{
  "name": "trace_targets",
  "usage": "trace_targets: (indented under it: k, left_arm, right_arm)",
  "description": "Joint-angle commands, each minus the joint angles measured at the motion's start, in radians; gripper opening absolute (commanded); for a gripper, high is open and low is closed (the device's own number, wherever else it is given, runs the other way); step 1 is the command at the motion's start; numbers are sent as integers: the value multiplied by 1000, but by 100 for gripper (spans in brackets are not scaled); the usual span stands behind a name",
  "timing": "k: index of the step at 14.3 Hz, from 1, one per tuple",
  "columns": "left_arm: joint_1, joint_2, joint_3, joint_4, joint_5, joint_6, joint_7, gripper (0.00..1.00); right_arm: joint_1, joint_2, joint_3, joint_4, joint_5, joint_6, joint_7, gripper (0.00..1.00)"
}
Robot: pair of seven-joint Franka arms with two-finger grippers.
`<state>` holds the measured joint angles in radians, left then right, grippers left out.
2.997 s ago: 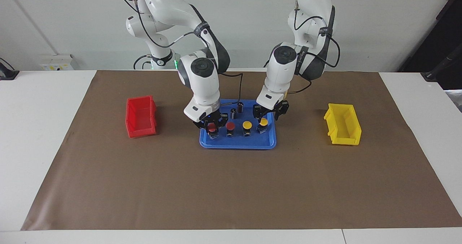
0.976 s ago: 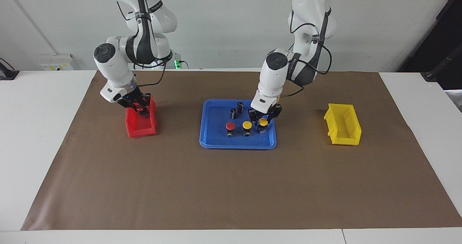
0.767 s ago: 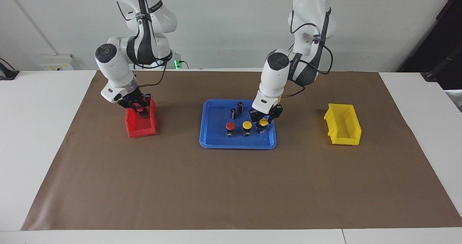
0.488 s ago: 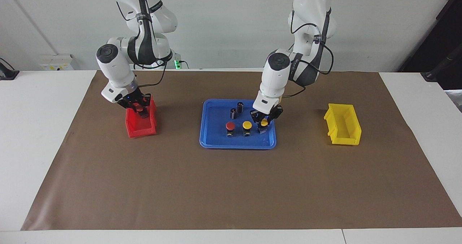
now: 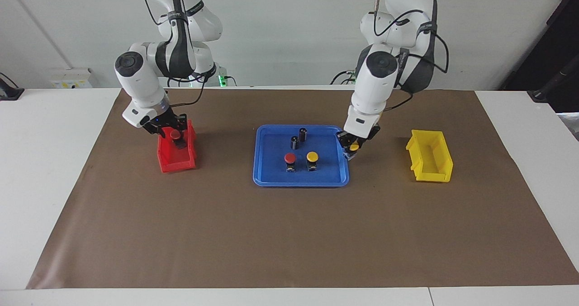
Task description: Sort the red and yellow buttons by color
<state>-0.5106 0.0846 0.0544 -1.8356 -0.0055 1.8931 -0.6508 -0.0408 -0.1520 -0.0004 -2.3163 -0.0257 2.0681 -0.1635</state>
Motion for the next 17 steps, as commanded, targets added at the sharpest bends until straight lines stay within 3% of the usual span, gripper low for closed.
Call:
trace_targets:
  k: [1, 3, 6, 7, 9, 10, 12, 14, 17]
  left_arm:
    - [113, -110, 2, 7, -21, -118, 150, 2]
    - [232, -138, 4, 4, -21, -181, 346, 2]
    - [378, -141, 4, -23, -21, -125, 555, 2]
    - [418, -141, 4, -37, -21, -86, 600, 2]
    - [454, -129, 7, -65, -19, -39, 664, 2]
    - [466, -126, 7, -95, -19, 4, 684, 2]
    - [472, -126, 9, -180, -10, 87, 718, 2]
    - [510, -126, 9, -241, -8, 148, 781, 2]
    - [531, -131, 9, -318, -8, 170, 824, 2]
  right_arm:
    - [-1, 37, 11, 168, -8, -130, -21, 64]
    - [45, 54, 13, 260, 9, -179, -2, 64]
    - [218, 173, 13, 496, 26, -236, 247, 65]
    - [281, 231, 13, 602, 29, -259, 354, 65]
    - [395, 432, 13, 867, 59, -287, 574, 67]
    - [450, 507, 13, 930, 50, -270, 643, 67]
    - [539, 589, 11, 943, 26, -150, 693, 67]
    - [581, 643, 13, 890, -8, -15, 734, 67]
    - [599, 663, 13, 810, -8, 82, 756, 67]
